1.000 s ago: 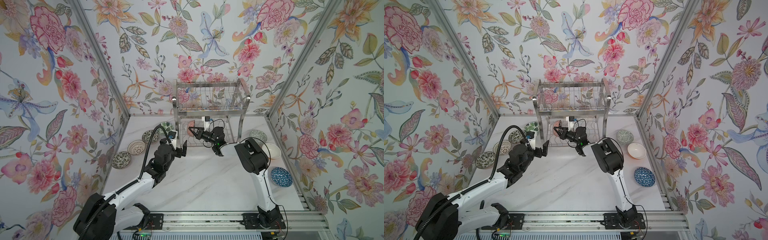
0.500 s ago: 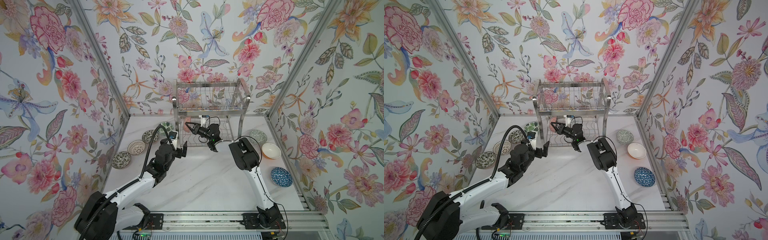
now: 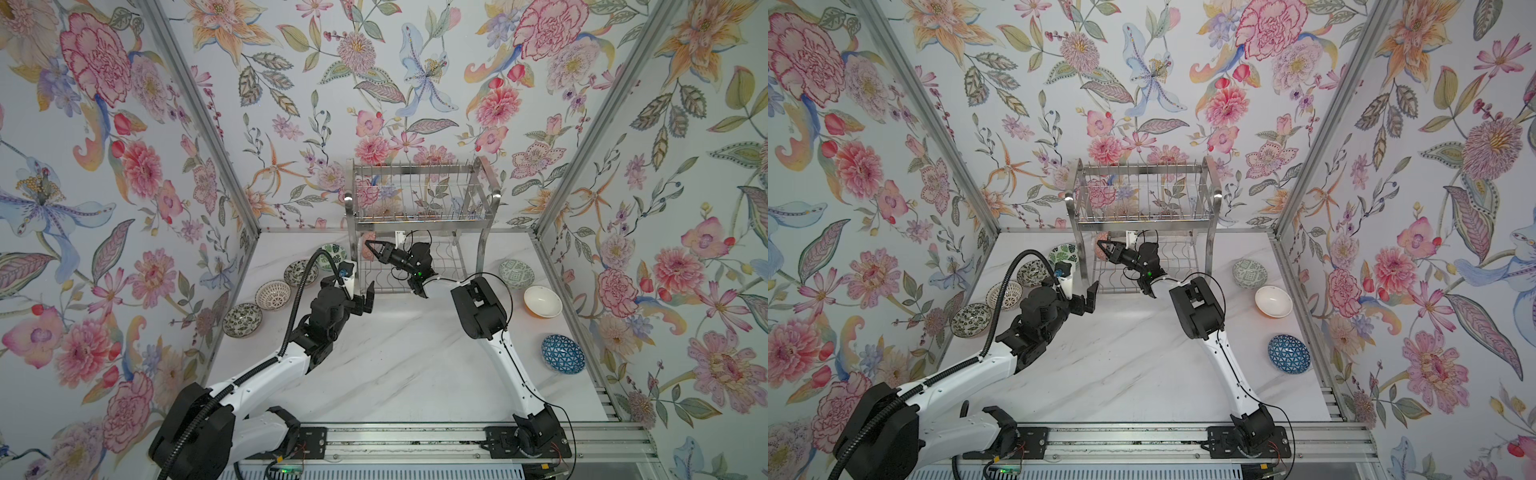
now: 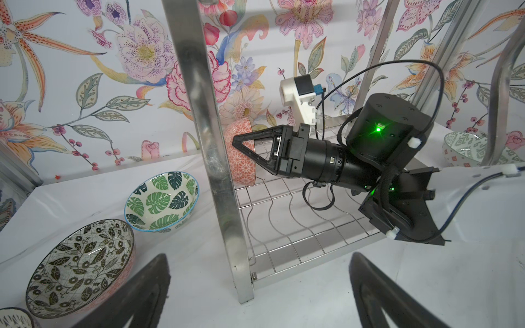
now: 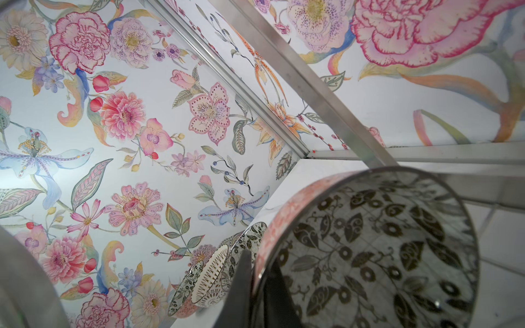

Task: Load bowls into a dish rack
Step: Place the bowl in the dish rack.

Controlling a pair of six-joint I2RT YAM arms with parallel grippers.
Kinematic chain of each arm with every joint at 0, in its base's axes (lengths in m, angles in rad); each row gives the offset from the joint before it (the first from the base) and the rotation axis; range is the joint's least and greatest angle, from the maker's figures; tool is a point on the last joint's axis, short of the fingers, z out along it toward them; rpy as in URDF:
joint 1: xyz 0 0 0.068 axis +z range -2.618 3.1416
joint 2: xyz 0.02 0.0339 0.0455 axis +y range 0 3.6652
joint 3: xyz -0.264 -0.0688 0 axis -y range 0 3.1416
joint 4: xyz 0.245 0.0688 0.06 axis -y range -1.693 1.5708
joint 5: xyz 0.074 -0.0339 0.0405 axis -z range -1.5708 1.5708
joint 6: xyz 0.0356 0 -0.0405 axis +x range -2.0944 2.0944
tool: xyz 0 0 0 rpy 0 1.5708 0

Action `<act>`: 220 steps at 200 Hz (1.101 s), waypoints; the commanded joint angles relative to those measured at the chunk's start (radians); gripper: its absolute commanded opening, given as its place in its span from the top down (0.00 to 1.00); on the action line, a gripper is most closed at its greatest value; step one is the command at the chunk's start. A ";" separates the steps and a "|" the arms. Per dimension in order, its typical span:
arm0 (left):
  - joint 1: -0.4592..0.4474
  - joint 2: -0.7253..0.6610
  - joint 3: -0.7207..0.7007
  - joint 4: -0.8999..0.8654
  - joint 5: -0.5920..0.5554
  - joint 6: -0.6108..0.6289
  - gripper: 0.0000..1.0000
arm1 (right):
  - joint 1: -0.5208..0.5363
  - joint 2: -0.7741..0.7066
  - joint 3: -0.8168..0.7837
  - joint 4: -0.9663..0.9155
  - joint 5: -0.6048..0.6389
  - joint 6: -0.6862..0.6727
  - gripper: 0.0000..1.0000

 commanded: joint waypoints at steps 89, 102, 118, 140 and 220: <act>-0.009 0.029 0.058 -0.014 -0.008 0.014 0.01 | -0.025 0.067 0.163 -0.076 -0.005 0.009 1.00; -0.010 0.033 0.062 -0.019 -0.006 0.008 0.01 | -0.027 0.071 0.161 -0.076 -0.005 0.012 1.00; -0.011 0.038 0.064 -0.022 -0.005 0.000 0.01 | -0.028 0.073 0.157 -0.075 -0.012 0.014 1.00; -0.014 0.041 0.064 -0.024 -0.005 -0.005 0.01 | -0.033 0.062 0.135 -0.069 -0.016 0.012 1.00; -0.024 0.049 0.066 -0.033 -0.011 -0.013 0.01 | -0.055 0.025 0.064 -0.065 -0.030 -0.002 1.00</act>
